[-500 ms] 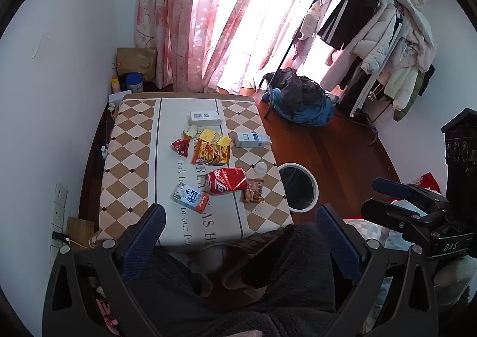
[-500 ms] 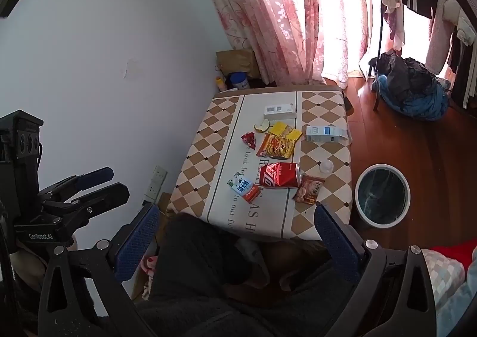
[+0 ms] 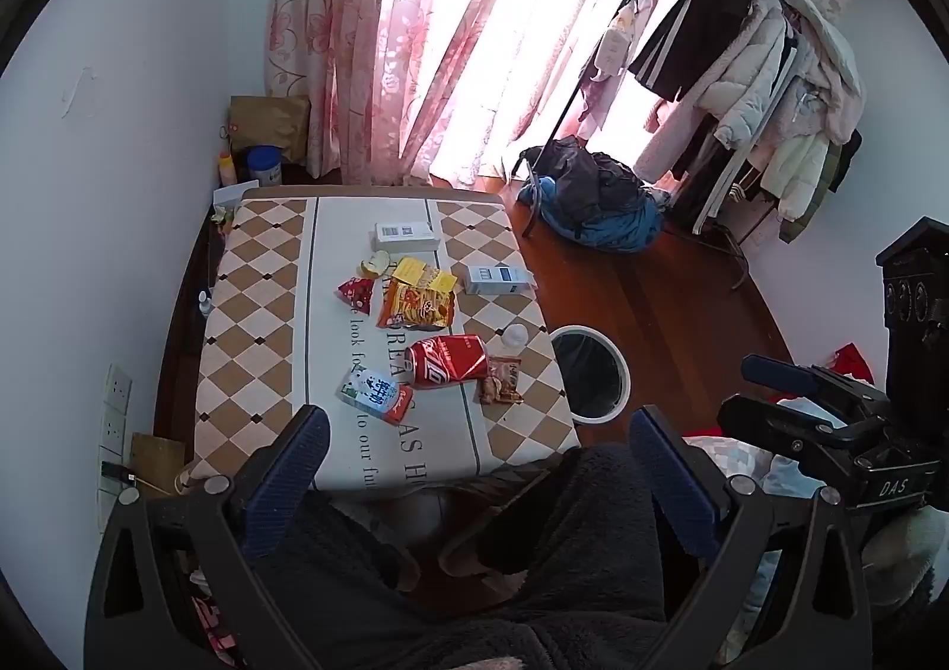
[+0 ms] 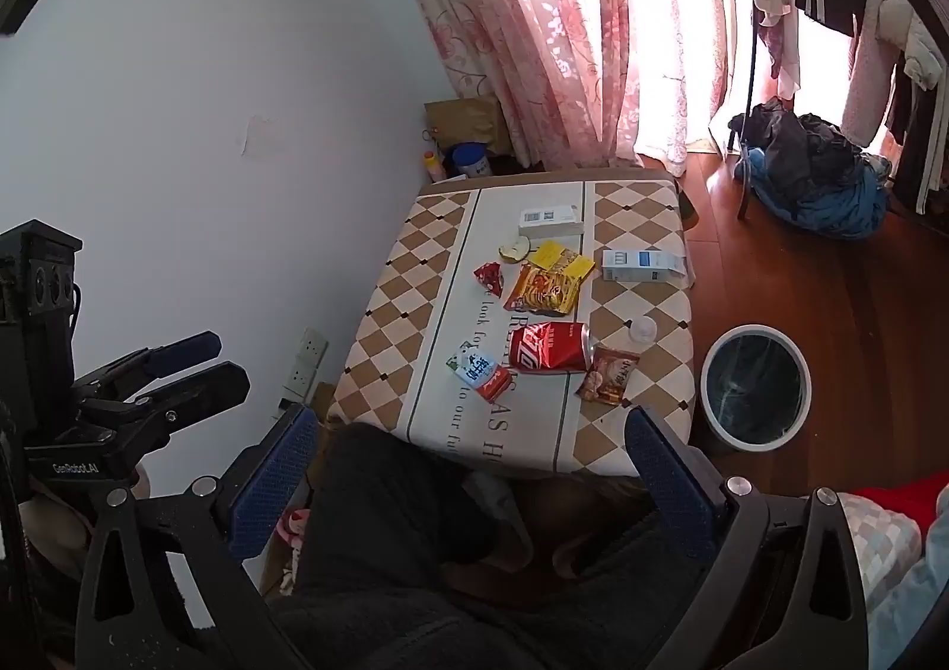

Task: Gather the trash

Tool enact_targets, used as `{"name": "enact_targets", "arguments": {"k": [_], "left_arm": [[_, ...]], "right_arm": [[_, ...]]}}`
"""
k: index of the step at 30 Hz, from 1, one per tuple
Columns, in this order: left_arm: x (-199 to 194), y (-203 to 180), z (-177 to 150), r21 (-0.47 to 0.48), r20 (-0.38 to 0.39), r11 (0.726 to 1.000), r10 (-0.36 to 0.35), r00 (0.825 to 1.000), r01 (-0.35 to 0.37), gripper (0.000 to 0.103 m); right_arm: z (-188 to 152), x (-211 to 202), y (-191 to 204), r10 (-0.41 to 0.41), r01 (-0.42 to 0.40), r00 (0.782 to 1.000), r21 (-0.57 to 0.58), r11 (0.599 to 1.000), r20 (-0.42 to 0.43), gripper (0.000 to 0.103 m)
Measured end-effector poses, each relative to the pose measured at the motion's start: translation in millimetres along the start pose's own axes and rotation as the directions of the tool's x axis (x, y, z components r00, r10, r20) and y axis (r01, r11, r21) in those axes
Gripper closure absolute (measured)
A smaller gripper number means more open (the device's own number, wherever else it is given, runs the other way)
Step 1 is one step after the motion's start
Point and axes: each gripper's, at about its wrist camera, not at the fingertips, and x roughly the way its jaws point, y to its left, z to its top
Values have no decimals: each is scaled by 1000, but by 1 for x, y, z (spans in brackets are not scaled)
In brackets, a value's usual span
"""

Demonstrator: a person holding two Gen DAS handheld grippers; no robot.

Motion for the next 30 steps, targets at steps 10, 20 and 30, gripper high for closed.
{"name": "enact_targets", "arguments": {"k": [10, 20, 30], "left_arm": [[-2, 7, -2, -4, 3, 1000, -13, 1000, 13, 0], [-1, 12, -3, -11, 3, 1000, -15, 1000, 15, 0], [-2, 17, -3, -20, 3, 1000, -18, 1000, 18, 0]], "right_arm": [[1, 1, 1, 3, -3, 1000, 1, 1000, -2, 0], [4, 6, 4, 8, -8, 1000, -1, 1000, -4, 0], [5, 7, 4, 13, -13, 1000, -3, 1000, -2, 0]]}}
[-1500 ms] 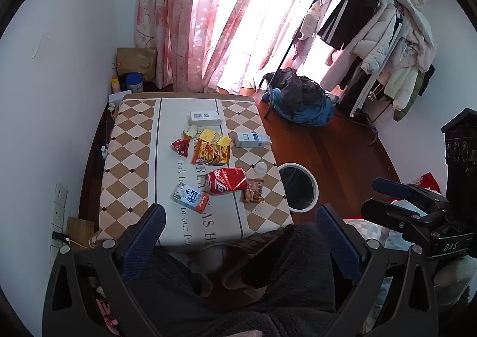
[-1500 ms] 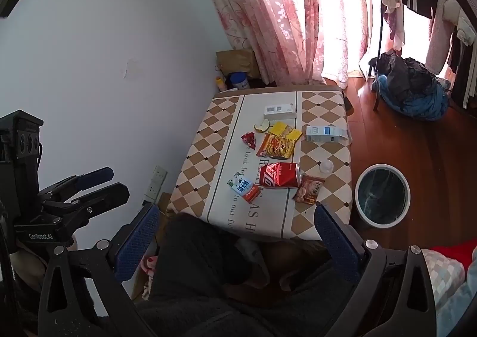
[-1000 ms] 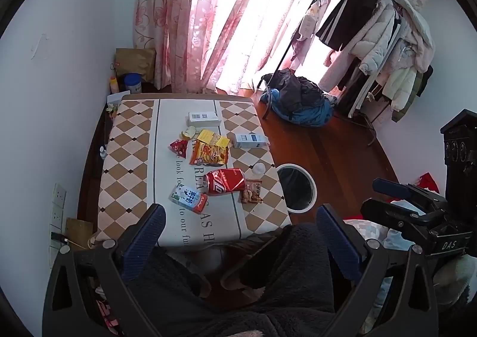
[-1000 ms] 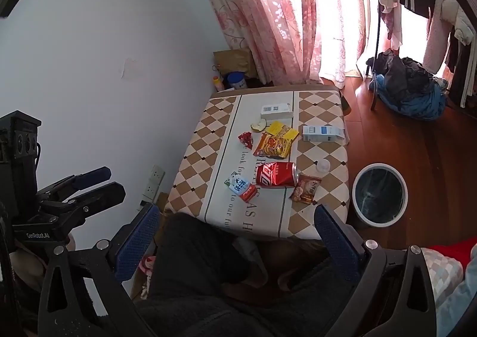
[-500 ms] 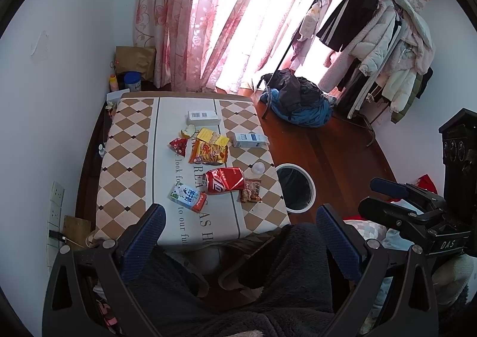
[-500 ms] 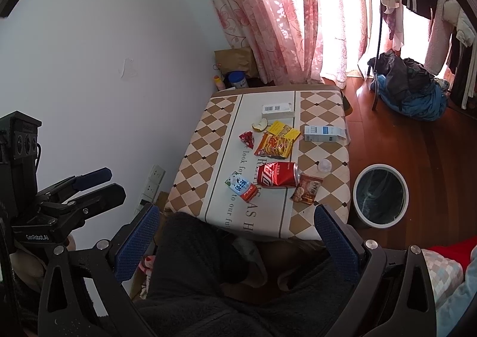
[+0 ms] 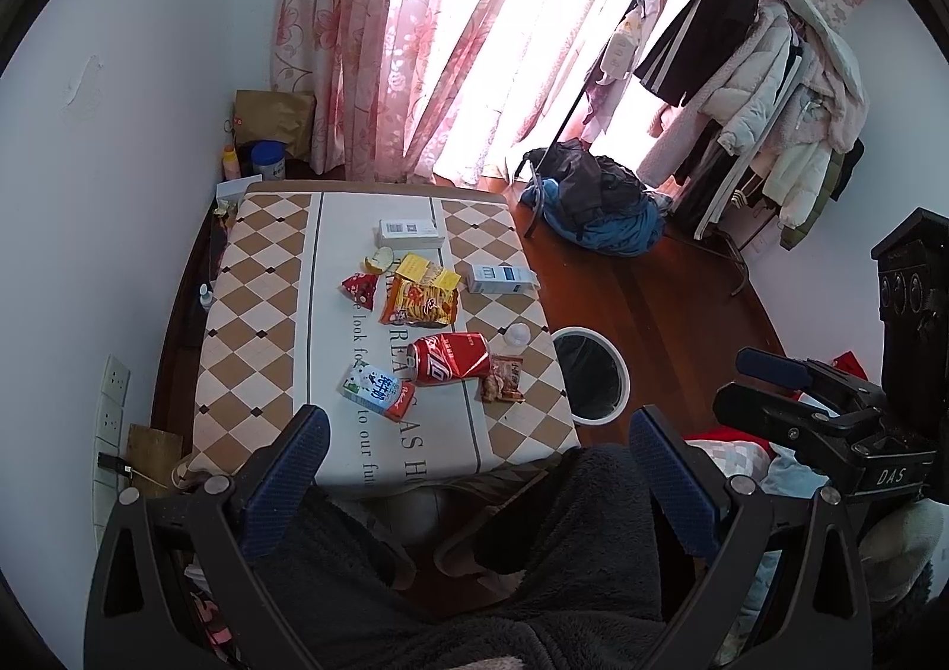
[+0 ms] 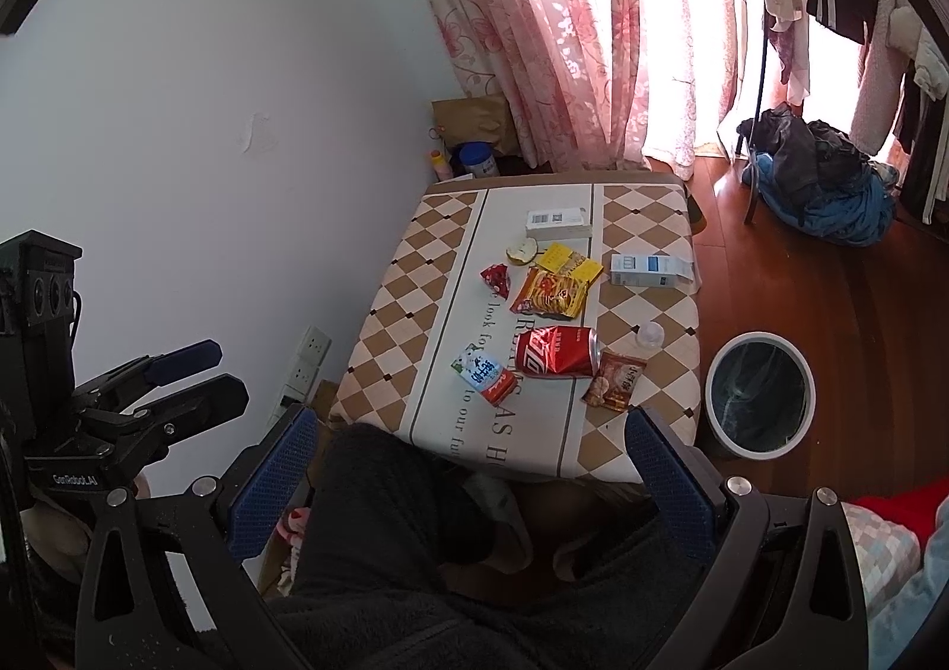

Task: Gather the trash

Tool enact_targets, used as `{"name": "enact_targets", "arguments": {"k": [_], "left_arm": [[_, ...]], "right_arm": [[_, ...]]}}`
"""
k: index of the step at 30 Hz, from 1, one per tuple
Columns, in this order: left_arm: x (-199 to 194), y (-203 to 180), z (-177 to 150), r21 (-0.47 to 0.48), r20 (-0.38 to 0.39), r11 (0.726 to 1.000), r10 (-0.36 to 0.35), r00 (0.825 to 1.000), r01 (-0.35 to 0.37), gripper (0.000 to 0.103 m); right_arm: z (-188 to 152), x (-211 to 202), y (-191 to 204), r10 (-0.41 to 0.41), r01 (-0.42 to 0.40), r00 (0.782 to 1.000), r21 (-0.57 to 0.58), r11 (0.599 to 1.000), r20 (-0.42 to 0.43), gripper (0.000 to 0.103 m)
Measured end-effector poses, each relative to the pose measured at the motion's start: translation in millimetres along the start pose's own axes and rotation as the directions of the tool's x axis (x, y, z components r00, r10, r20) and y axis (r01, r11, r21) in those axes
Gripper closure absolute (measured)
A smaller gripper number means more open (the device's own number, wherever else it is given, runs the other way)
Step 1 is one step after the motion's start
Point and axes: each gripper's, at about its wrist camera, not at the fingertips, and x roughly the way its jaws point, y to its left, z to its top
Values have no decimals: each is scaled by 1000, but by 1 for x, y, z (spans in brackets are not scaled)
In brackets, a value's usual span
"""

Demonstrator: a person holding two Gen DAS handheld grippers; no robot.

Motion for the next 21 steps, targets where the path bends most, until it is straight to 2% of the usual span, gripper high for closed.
{"name": "enact_targets", "arguments": {"k": [21], "left_arm": [[-2, 1, -4, 3, 3, 1000, 1, 1000, -1, 0]], "right_arm": [[4, 1, -1, -4, 4, 1000, -6, 1000, 3, 0]]}}
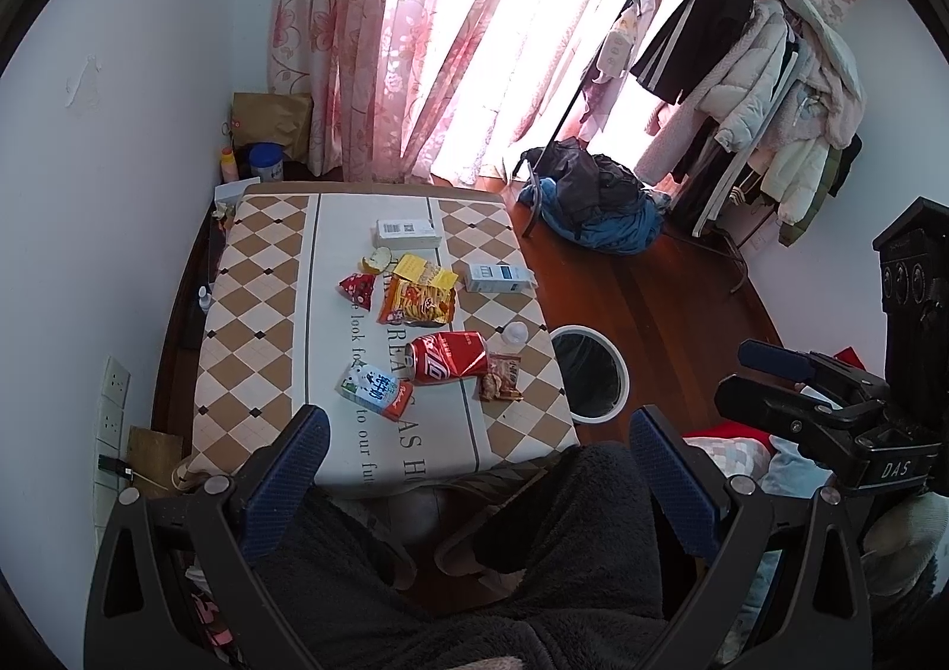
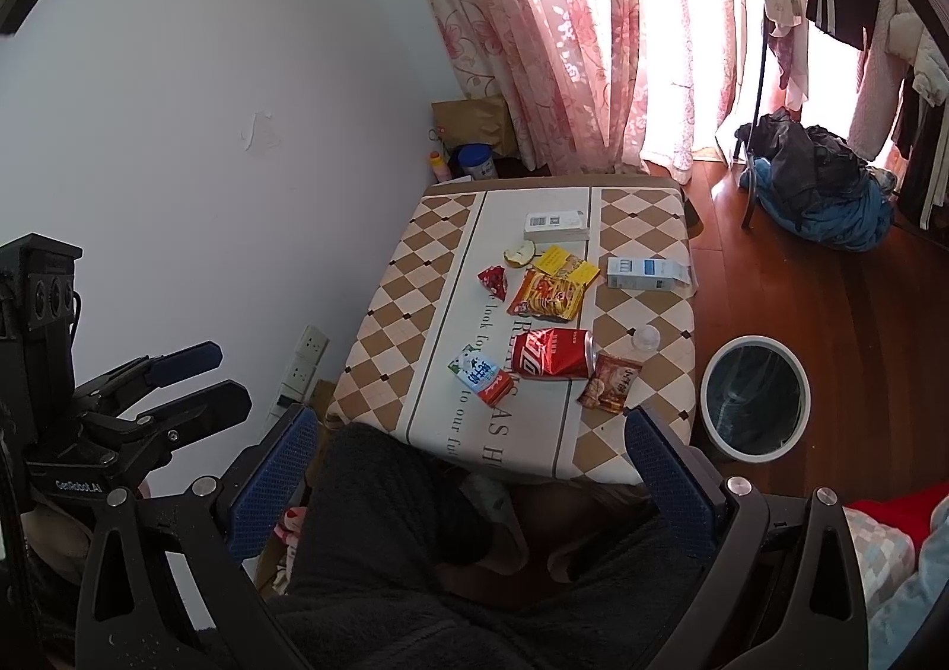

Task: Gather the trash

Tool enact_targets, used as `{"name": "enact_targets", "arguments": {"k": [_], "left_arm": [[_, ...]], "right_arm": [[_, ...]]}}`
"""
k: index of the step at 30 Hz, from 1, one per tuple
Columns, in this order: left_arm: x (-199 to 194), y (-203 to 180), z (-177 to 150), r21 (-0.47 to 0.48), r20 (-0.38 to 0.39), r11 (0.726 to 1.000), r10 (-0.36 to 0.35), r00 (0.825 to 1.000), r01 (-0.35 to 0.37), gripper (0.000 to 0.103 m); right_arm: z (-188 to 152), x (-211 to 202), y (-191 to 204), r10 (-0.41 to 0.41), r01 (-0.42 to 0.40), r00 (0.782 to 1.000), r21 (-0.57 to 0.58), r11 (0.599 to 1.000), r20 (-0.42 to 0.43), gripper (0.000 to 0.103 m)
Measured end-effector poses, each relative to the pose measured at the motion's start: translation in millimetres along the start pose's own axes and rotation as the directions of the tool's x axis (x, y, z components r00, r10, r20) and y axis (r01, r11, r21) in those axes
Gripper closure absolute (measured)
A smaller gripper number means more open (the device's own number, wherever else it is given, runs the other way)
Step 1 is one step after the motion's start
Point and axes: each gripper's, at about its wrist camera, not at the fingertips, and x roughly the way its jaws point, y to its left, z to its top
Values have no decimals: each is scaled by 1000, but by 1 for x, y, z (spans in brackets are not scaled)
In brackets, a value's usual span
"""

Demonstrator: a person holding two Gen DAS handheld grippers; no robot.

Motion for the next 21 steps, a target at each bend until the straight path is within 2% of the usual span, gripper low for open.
{"name": "enact_targets", "arguments": {"k": [21], "left_arm": [[-2, -10, 2, 5, 1, 1000, -4, 1000, 4, 0]], "right_arm": [[-3, -13, -8, -8, 8, 1000, -6, 1000, 11, 0]]}}
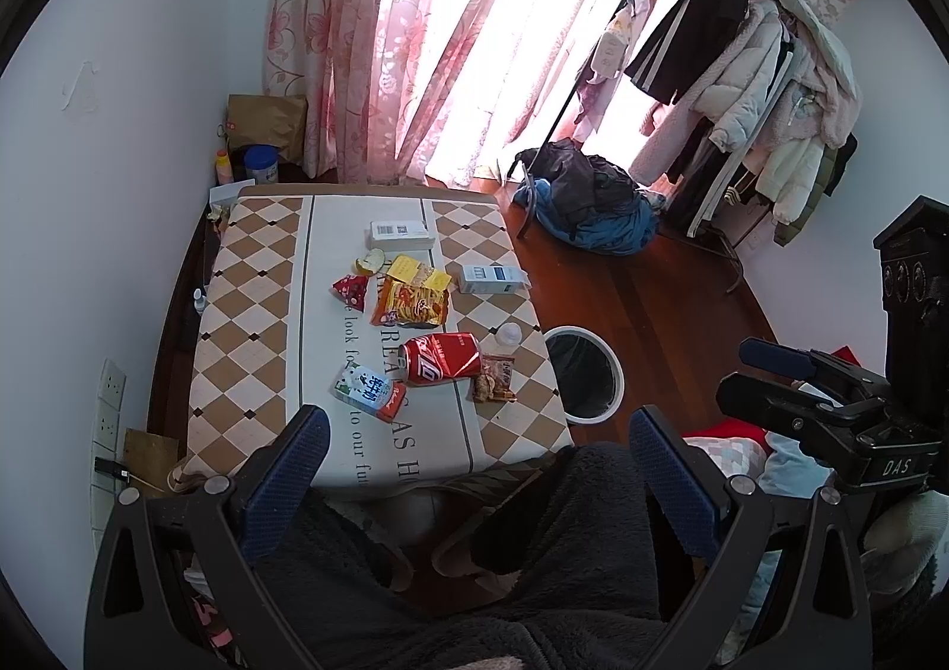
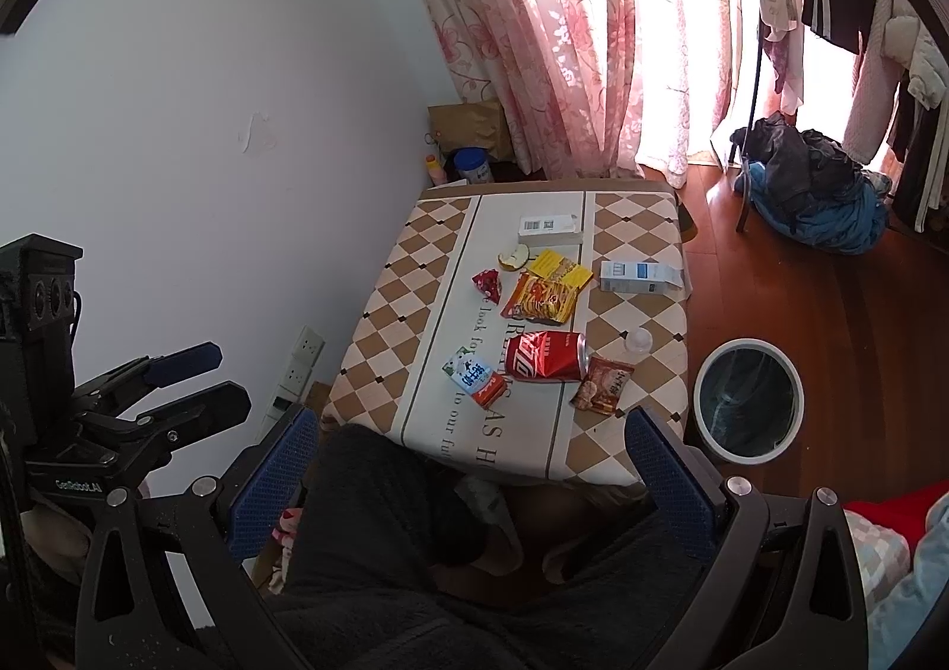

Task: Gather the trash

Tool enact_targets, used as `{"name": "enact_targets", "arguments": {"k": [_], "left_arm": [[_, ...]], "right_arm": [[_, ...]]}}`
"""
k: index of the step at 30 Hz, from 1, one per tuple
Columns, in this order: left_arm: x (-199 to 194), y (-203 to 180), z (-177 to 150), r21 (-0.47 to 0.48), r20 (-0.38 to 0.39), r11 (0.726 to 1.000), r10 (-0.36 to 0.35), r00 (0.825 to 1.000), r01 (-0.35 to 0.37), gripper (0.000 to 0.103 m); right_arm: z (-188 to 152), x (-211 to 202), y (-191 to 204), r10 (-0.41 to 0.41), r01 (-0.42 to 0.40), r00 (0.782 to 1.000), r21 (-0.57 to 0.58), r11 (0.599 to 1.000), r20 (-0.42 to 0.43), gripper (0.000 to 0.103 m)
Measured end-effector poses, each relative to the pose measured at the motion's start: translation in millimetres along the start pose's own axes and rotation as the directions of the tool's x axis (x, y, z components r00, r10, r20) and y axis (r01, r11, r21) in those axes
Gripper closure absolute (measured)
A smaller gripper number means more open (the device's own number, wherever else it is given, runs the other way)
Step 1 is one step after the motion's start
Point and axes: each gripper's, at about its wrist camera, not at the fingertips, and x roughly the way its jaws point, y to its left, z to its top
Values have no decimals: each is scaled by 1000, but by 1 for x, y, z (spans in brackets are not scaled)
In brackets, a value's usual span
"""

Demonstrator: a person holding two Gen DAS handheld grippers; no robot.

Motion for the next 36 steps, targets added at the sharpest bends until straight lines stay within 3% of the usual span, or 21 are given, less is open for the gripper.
{"name": "enact_targets", "arguments": {"k": [8, 12, 17, 22, 25, 28, 31, 33, 36], "left_arm": [[3, -2, 2, -3, 1, 1000, 12, 1000, -12, 0], [19, 2, 4, -6, 8, 997, 81, 997, -81, 0], [77, 26, 5, -18, 3, 960, 279, 960, -279, 0], [170, 77, 0, -114, -171, 925, 341, 924, -363, 0], [223, 112, -12, -219, -294, 900, 308, 905, -377, 0], [270, 141, -28, -363, -397, 858, 211, 893, -364, 1], [306, 154, -39, -472, -434, 812, 125, 892, -343, 6], [327, 157, -41, -513, -445, 791, 87, 892, -333, 19], [346, 162, -41, -568, -453, 757, 38, 891, -322, 21]], "right_arm": [[1, -1, -1, 11, -11, 1000, 11, 1000, 7, 0], [3, 7, -3, 3, -5, 1000, 59, 998, 26, 0], [5, 39, -40, -61, 50, 997, 210, 976, 47, 0], [-6, 117, -87, -104, 111, 994, 330, 937, -38, 0], [-16, 175, -113, -131, 169, 983, 358, 918, -129, 0], [-26, 230, -135, -149, 221, 966, 367, 904, -212, 1], [-31, 273, -153, -174, 265, 950, 377, 888, -258, 8], [-34, 298, -163, -180, 283, 942, 380, 881, -284, 18], [-38, 328, -170, -186, 304, 929, 369, 878, -321, 23]]}}
